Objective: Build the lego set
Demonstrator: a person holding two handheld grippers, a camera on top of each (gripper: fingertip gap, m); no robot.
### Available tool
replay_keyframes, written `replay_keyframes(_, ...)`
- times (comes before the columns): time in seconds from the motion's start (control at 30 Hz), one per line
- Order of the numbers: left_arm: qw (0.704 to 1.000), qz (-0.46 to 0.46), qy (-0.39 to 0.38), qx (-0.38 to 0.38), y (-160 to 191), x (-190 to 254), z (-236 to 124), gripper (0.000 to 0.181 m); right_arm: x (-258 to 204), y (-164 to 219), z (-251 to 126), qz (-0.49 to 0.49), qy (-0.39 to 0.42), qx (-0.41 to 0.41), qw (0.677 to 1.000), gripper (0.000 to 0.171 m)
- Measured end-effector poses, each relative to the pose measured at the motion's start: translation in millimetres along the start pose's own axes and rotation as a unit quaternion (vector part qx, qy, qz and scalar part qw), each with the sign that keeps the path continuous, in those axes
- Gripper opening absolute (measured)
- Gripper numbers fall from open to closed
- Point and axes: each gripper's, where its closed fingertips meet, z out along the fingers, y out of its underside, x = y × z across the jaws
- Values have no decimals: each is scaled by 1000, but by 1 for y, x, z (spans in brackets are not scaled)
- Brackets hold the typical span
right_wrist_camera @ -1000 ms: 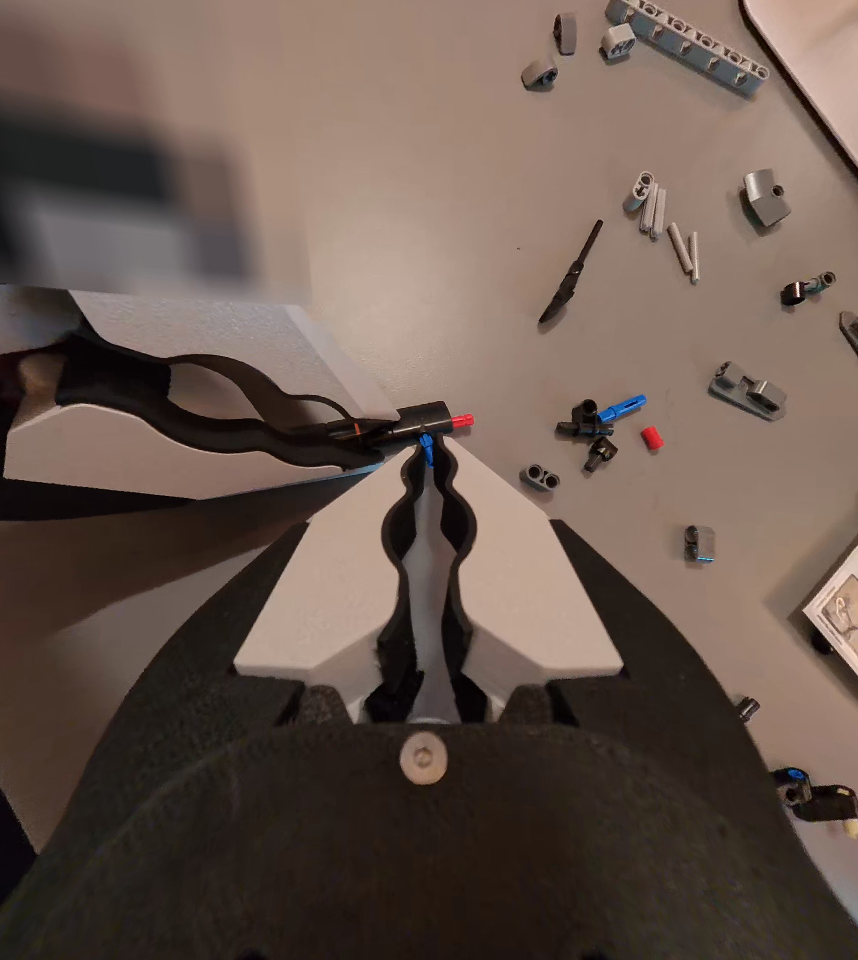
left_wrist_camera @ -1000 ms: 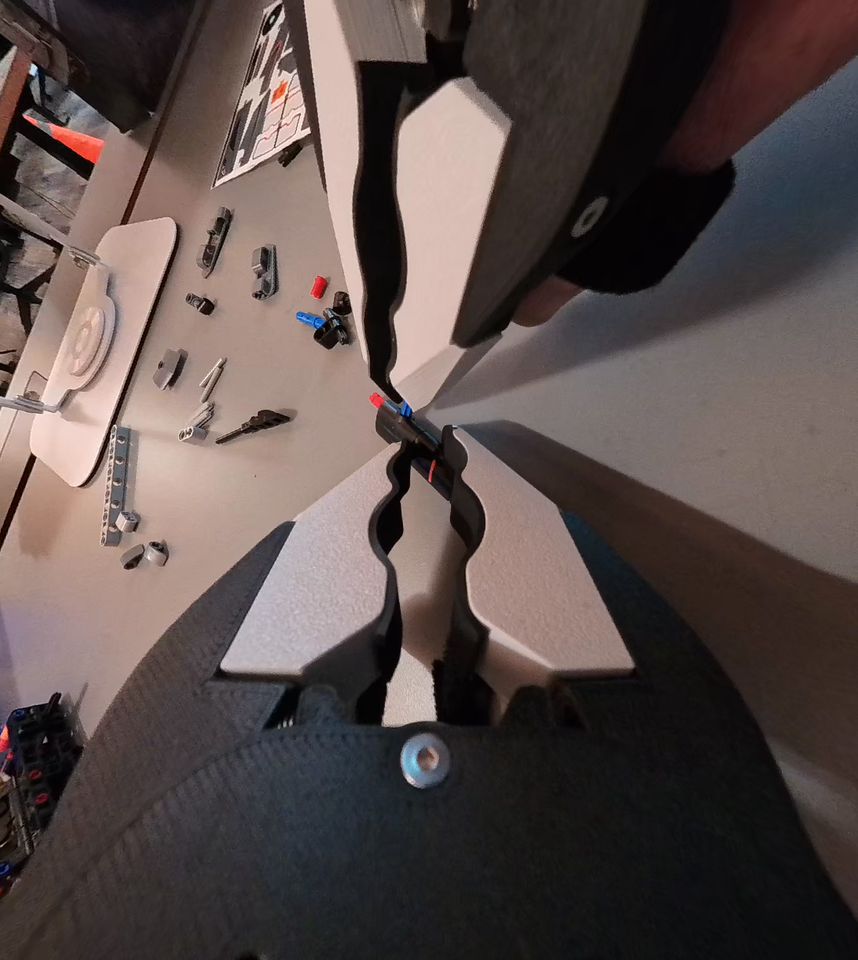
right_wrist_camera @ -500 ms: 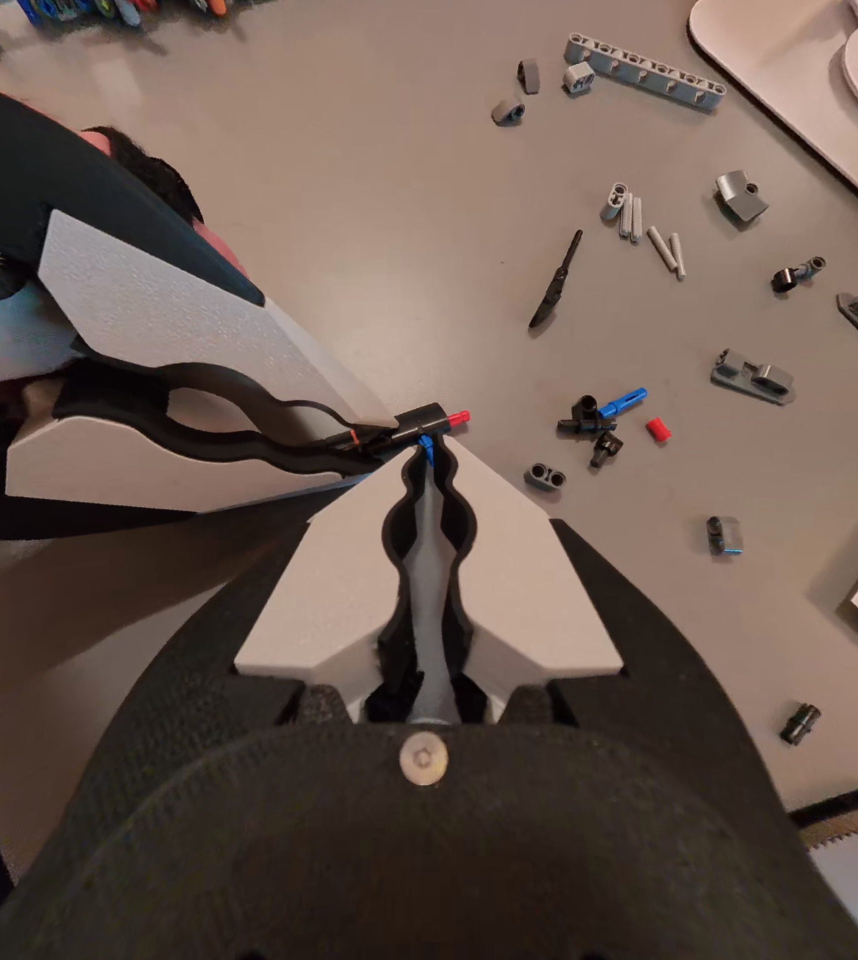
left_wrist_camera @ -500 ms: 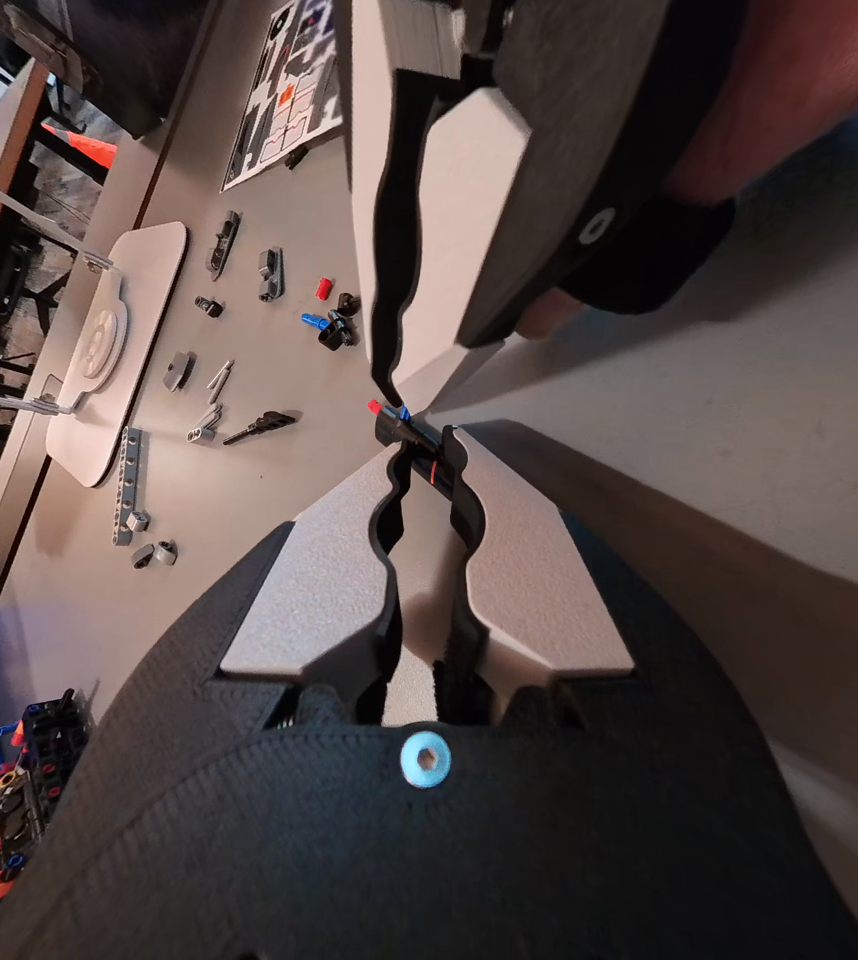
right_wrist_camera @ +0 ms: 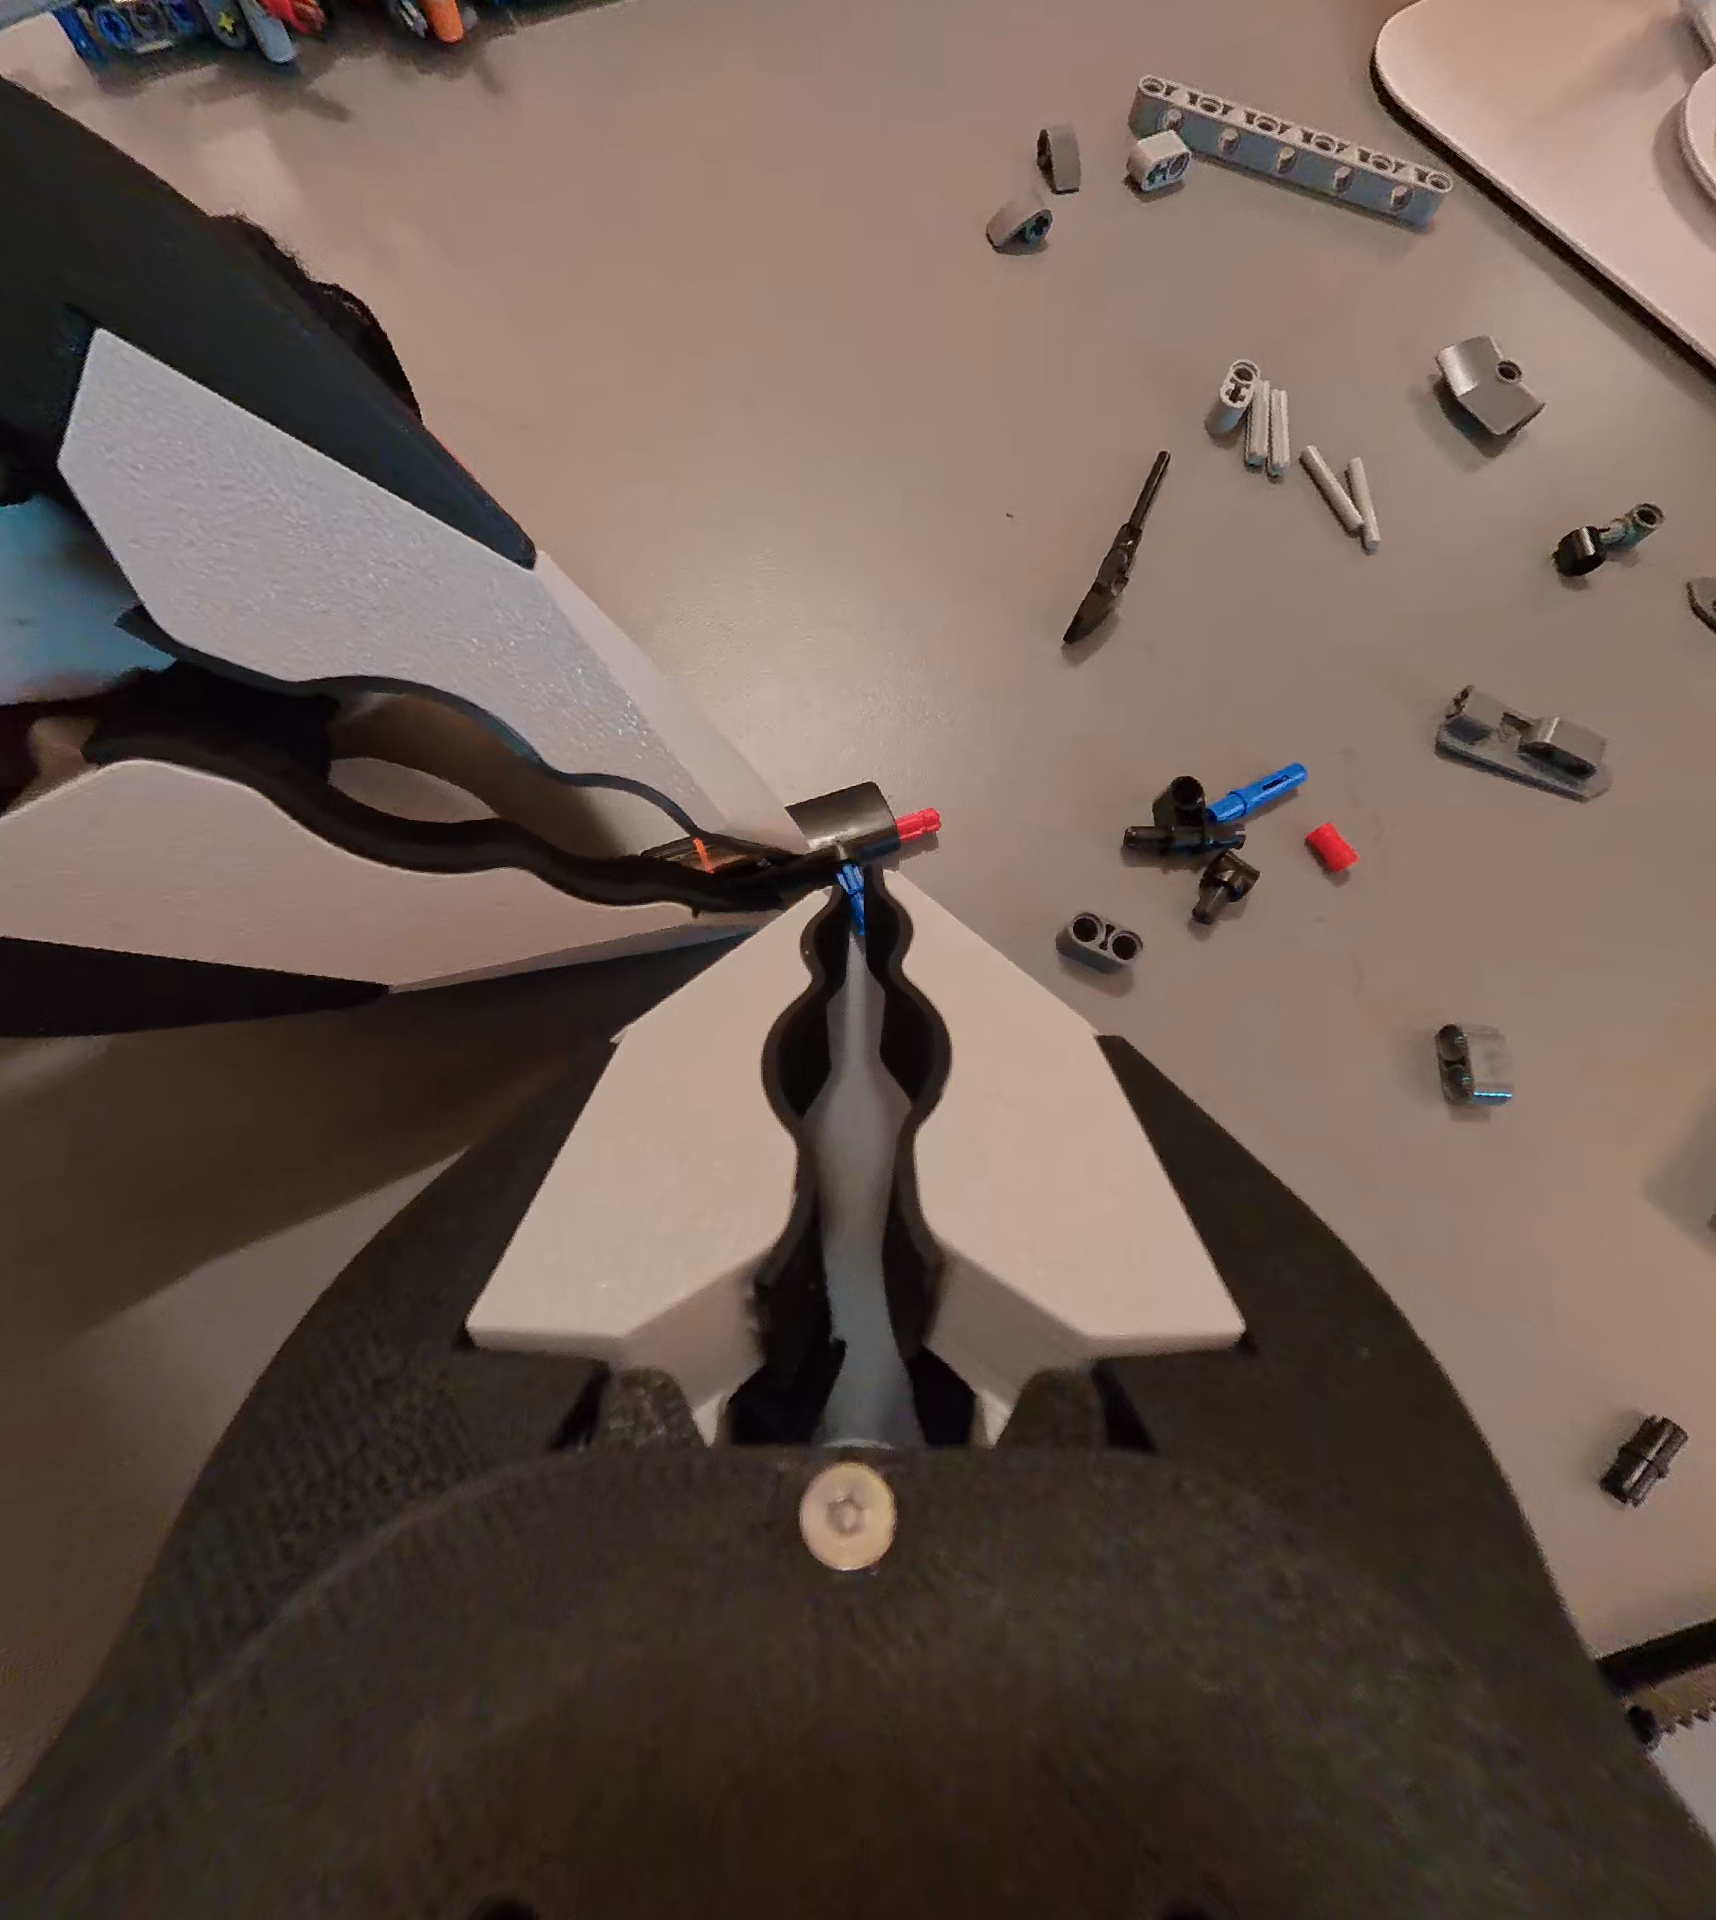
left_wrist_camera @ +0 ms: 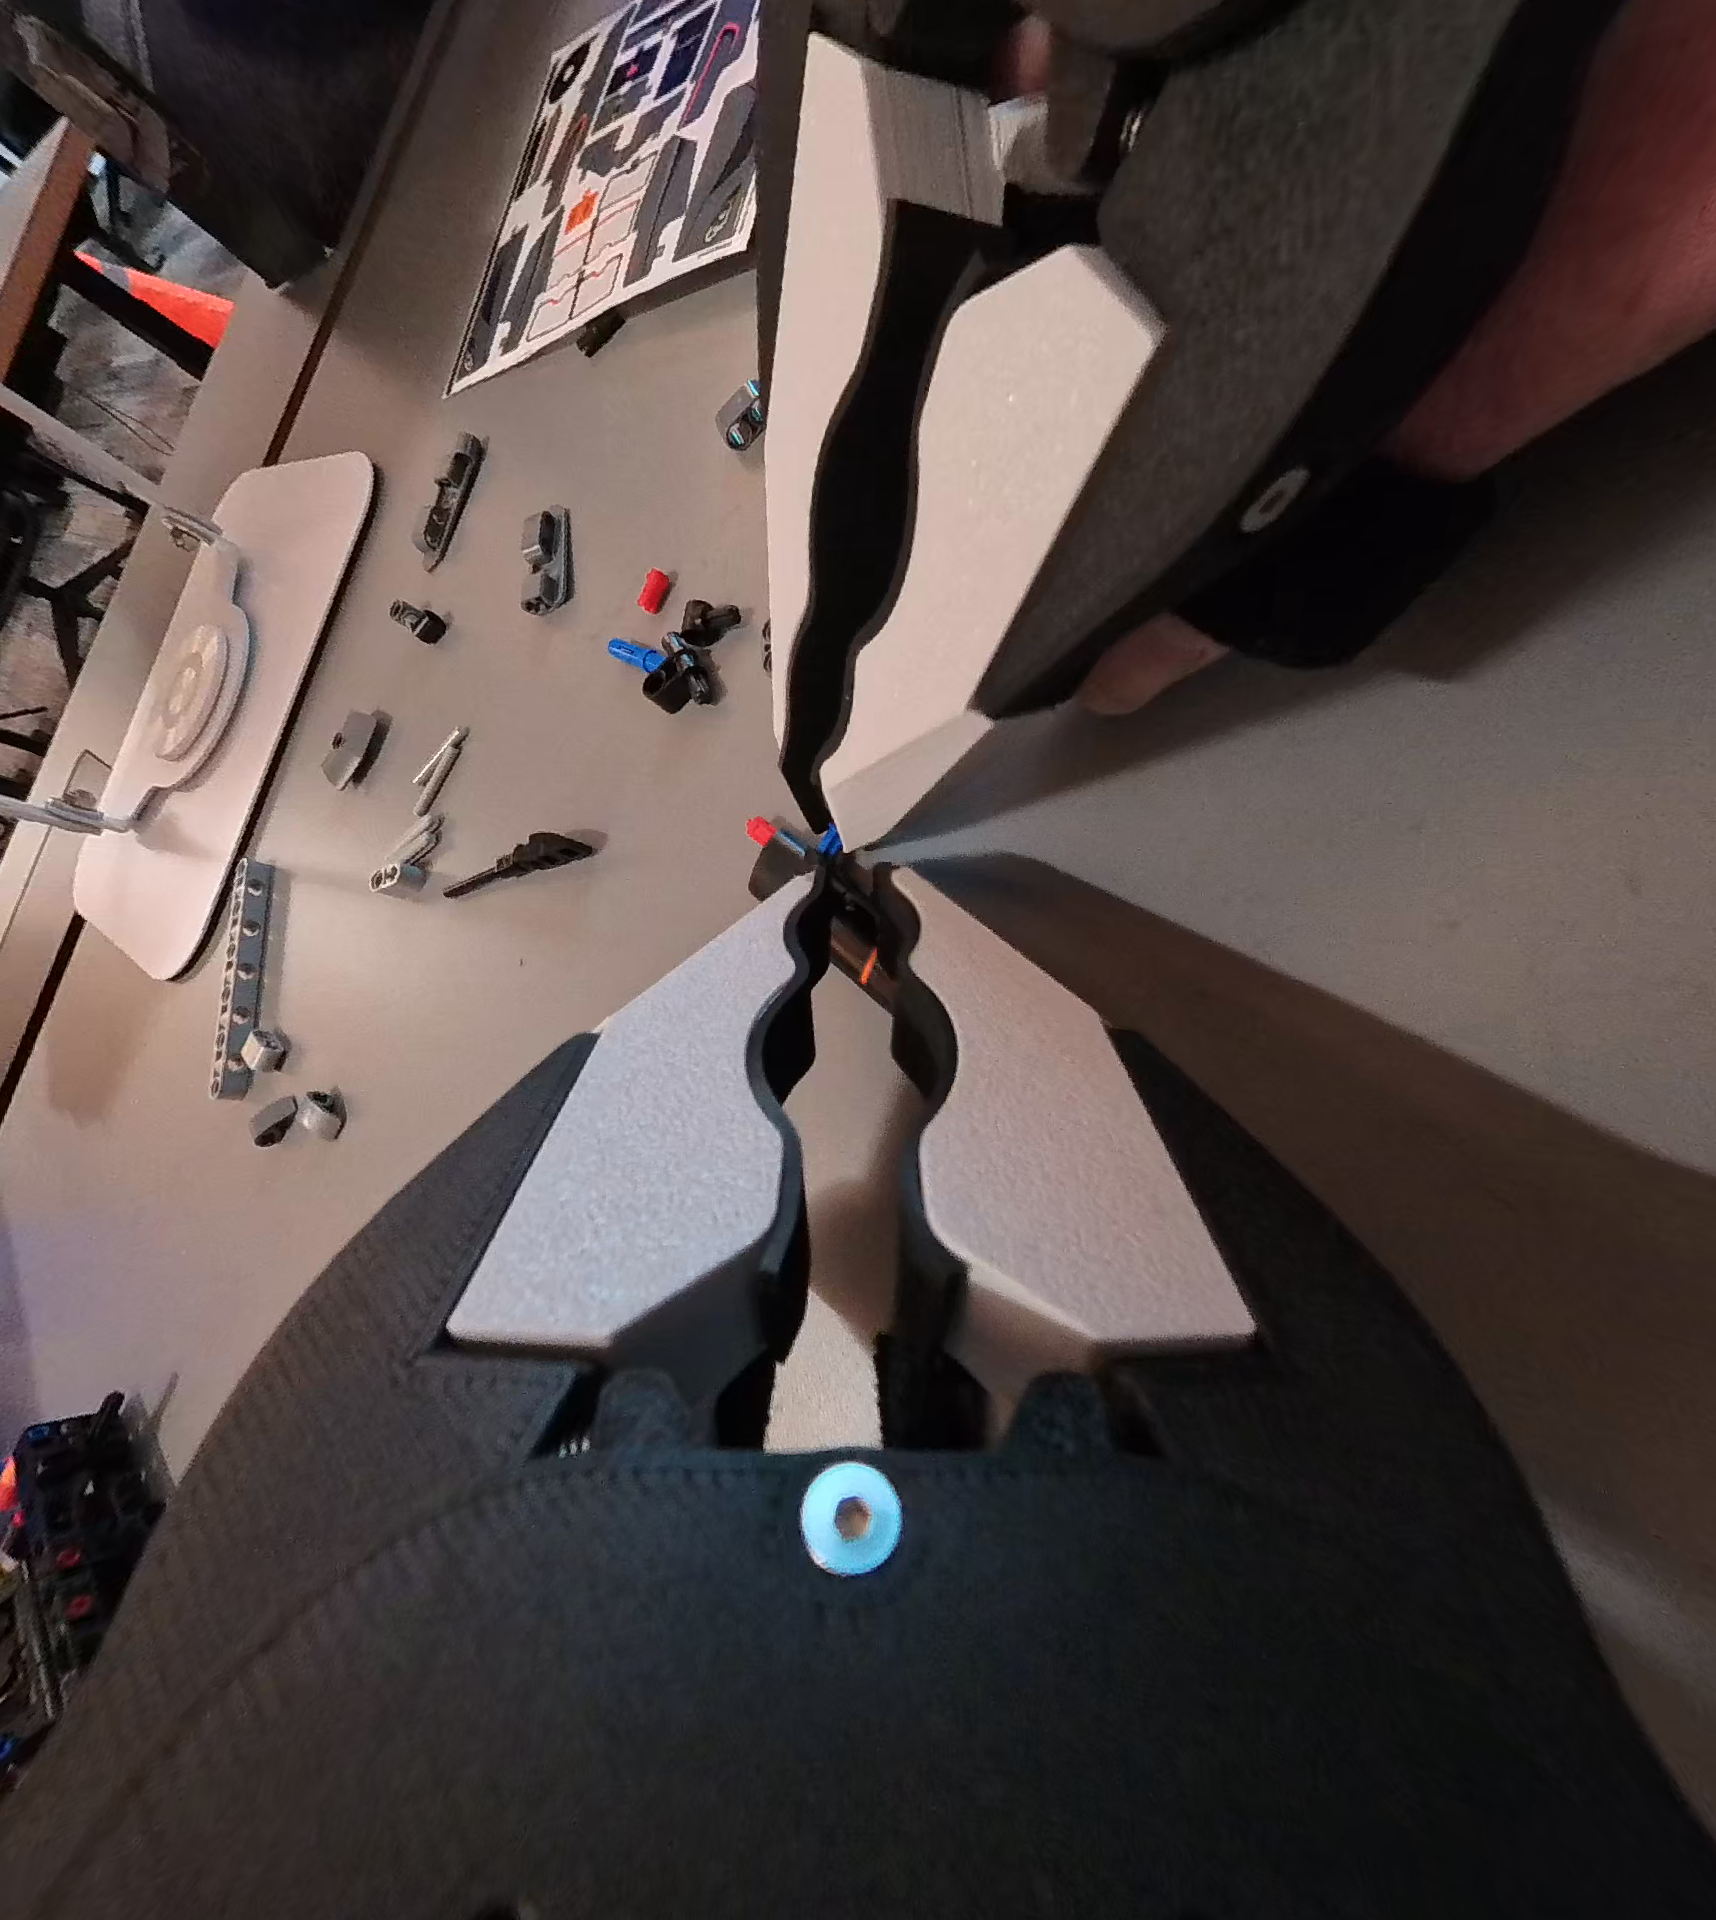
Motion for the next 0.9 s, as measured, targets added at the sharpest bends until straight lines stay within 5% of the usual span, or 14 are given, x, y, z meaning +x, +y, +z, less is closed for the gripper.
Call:
replay_keyframes(0.4,1000,-3,19,15,-4,4,-2,3,-3,-2,3,-1,-9,-1,1000,0)
replay_keyframes(0.5,996,-62,35,51,-10,-4,-14,12,-3,-2,3,3,-12,-1,1000,0)
replay_keyframes(0.9,972,-209,102,-7,8,-10,-6,13,-4,-2,3,-1,-11,0,1000,0)
